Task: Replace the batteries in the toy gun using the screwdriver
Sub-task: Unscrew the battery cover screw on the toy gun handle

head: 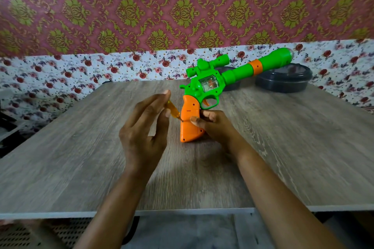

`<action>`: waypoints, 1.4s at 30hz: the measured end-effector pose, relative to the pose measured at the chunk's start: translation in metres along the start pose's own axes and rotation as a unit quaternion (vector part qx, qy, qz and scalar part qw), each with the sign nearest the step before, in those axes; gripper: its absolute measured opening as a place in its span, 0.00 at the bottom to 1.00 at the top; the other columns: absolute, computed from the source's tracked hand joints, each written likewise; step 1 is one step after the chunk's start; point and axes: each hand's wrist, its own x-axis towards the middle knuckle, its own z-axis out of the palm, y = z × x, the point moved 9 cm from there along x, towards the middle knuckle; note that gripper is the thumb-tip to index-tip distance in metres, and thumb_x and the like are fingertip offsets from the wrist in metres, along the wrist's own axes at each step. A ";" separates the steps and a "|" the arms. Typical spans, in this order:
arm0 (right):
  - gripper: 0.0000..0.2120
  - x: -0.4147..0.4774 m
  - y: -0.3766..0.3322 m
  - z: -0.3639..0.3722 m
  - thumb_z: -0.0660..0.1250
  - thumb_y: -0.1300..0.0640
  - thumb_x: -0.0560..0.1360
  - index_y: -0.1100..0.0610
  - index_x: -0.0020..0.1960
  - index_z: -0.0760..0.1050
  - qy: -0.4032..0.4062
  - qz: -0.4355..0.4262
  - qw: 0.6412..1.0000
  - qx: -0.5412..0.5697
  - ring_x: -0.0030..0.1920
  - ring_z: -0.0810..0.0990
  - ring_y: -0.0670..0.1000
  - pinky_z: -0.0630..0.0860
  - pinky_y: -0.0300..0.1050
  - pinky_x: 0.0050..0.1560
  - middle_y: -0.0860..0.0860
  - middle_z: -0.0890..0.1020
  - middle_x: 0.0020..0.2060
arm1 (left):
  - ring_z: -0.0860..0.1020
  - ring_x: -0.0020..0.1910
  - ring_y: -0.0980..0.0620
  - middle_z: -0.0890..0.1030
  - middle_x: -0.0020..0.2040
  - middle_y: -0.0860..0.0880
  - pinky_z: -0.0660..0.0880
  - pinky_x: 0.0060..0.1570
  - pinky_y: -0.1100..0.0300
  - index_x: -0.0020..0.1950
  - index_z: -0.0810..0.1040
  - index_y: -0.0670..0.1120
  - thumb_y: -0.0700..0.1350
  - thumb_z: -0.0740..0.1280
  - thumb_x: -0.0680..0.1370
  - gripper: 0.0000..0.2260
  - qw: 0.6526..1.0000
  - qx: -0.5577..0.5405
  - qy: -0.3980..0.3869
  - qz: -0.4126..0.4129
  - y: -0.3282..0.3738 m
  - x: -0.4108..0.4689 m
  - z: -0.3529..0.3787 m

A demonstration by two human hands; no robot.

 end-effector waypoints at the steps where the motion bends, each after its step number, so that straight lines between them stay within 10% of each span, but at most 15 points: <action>1: 0.10 0.000 0.001 0.000 0.65 0.59 0.75 0.55 0.56 0.78 0.000 0.002 1.000 0.000 0.51 0.79 0.51 0.75 0.54 0.60 0.56 0.82 0.52 | 0.79 0.49 0.54 0.76 0.54 0.52 0.76 0.48 0.65 0.60 0.76 0.40 0.36 0.66 0.76 0.12 1.000 -0.007 0.008 -0.008 -0.002 0.000 -0.002; 8: 0.10 0.001 0.000 0.000 0.65 0.61 0.75 0.57 0.56 0.77 0.000 -0.006 1.000 0.008 0.50 0.79 0.51 0.75 0.54 0.60 0.55 0.81 0.49 | 0.80 0.45 0.61 0.79 0.48 0.52 0.77 0.43 0.67 0.52 0.71 0.46 0.42 0.71 0.73 0.12 0.990 -0.092 0.025 -0.101 -0.016 -0.004 -0.002; 42: 0.13 -0.001 -0.001 0.002 0.65 0.62 0.75 0.60 0.60 0.76 -0.001 0.001 1.000 0.019 0.55 0.79 0.54 0.74 0.52 0.61 0.59 0.81 0.55 | 0.76 0.46 0.58 0.77 0.51 0.48 0.73 0.47 0.74 0.58 0.78 0.43 0.41 0.66 0.77 0.10 0.999 -0.026 -0.007 -0.021 -0.002 0.000 0.001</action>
